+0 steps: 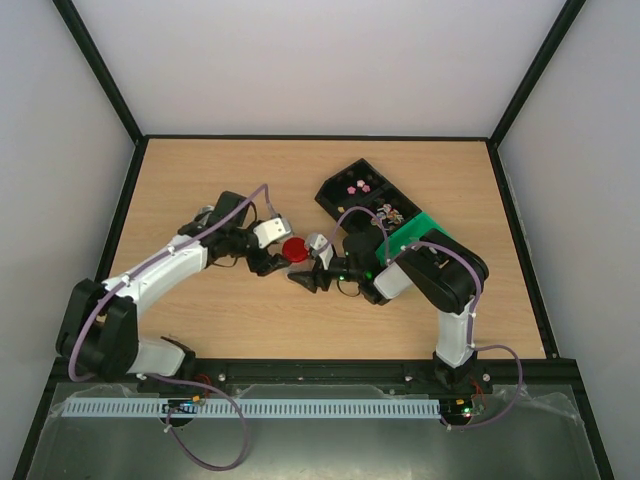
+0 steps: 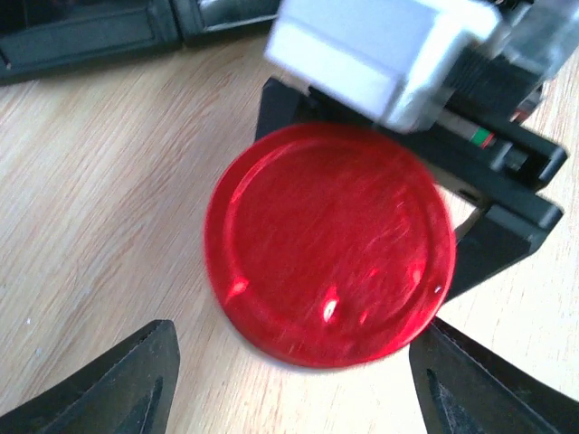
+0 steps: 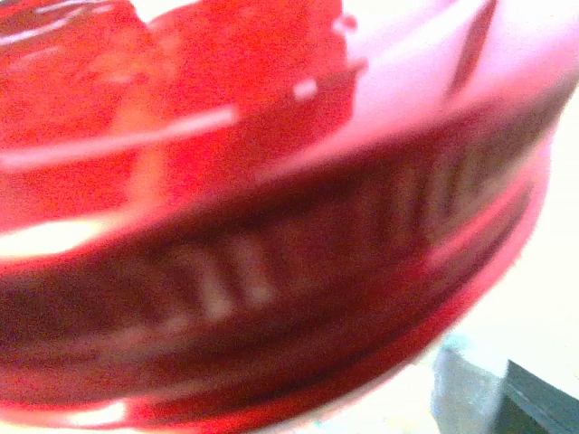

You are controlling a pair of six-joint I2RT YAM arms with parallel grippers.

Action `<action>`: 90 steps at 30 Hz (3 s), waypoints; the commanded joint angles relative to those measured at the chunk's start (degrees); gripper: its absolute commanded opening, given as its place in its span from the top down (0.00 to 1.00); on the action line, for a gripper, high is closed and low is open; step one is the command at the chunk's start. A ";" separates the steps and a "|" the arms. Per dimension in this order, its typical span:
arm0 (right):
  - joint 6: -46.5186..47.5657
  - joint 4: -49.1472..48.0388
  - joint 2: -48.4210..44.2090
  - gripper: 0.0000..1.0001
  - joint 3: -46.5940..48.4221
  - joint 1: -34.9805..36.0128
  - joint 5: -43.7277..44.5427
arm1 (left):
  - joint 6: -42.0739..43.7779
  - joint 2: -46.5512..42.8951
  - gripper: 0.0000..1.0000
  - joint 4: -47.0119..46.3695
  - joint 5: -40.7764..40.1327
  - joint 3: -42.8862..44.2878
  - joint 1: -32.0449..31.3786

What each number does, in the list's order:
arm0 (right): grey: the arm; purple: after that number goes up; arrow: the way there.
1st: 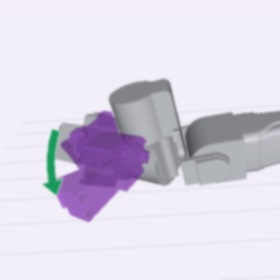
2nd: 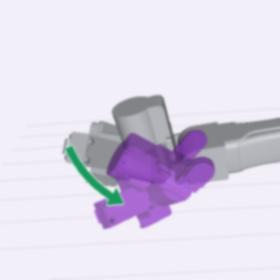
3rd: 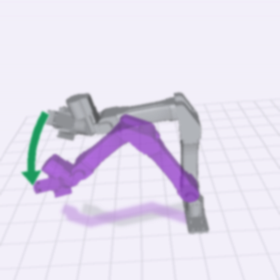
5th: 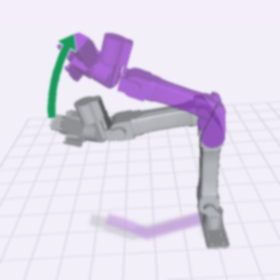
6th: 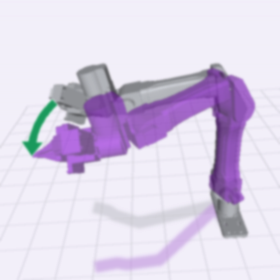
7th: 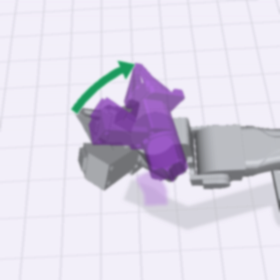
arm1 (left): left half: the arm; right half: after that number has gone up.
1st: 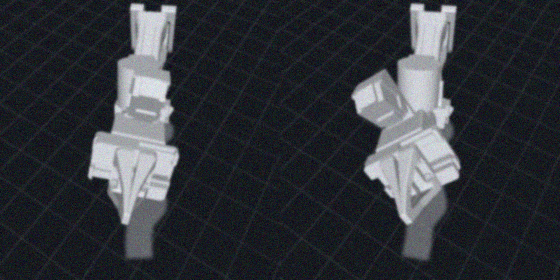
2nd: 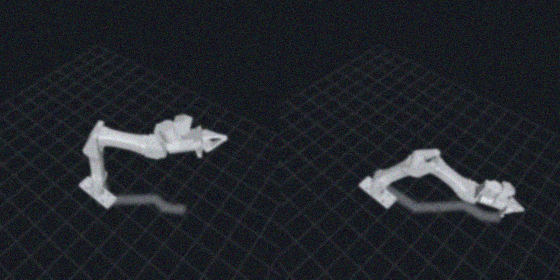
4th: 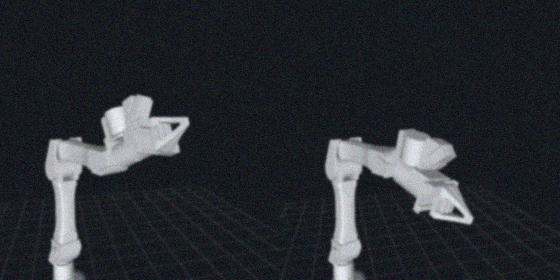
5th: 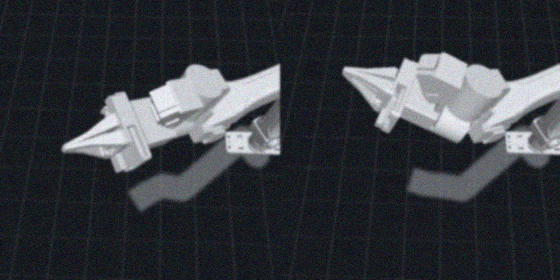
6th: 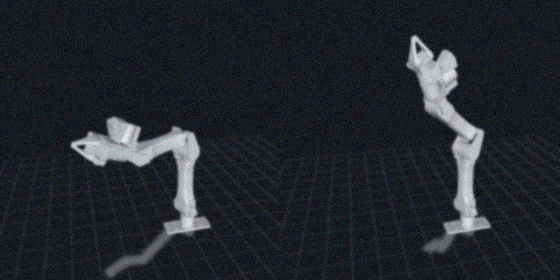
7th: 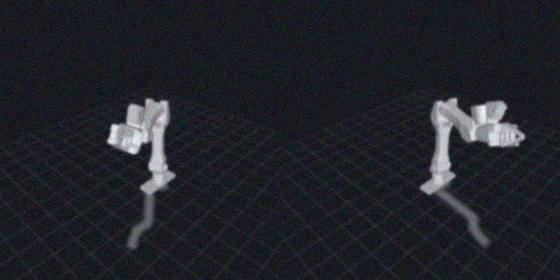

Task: Pack the candies

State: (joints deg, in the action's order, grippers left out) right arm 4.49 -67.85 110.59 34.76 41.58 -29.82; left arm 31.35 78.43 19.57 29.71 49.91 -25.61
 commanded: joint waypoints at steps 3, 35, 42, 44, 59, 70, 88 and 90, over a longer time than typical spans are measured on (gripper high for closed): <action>0.91 0.78 -1.04 0.54 -1.52 0.49 -2.07 | -0.30 2.96 0.30 1.04 -0.57 3.26 6.98; -1.60 0.71 -1.77 0.59 -2.88 1.38 0.74 | -0.69 -3.37 0.15 -4.09 -10.45 -3.04 -3.09; -0.94 0.71 -2.49 0.60 -4.05 1.42 0.40 | 0.53 -3.72 0.21 -2.33 -12.13 -3.04 0.86; -0.95 0.73 -2.60 0.60 -4.18 1.41 0.51 | 0.61 -3.72 0.22 -1.97 -12.28 -3.13 2.01; -2.18 1.09 -1.98 0.61 -3.31 2.00 2.63 | -3.19 -6.19 0.05 -5.16 -3.85 -3.83 -5.53; -1.03 0.99 -2.21 0.61 -3.74 2.30 1.15 | -5.29 -2.84 0.18 -6.27 -6.71 -3.03 -6.38; -1.48 0.59 -3.17 0.62 -5.00 2.36 -0.03 | 1.29 -2.48 0.23 -0.07 -2.47 -2.63 2.55; -2.40 0.80 -3.11 0.62 -4.71 2.34 0.99 | 3.68 -5.02 0.19 1.12 -0.36 -3.12 2.75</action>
State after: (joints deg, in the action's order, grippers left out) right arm 2.61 -69.04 108.44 31.53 43.20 -27.22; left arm 29.74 75.83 18.87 29.95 46.85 -24.73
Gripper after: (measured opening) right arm 0.757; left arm 0.780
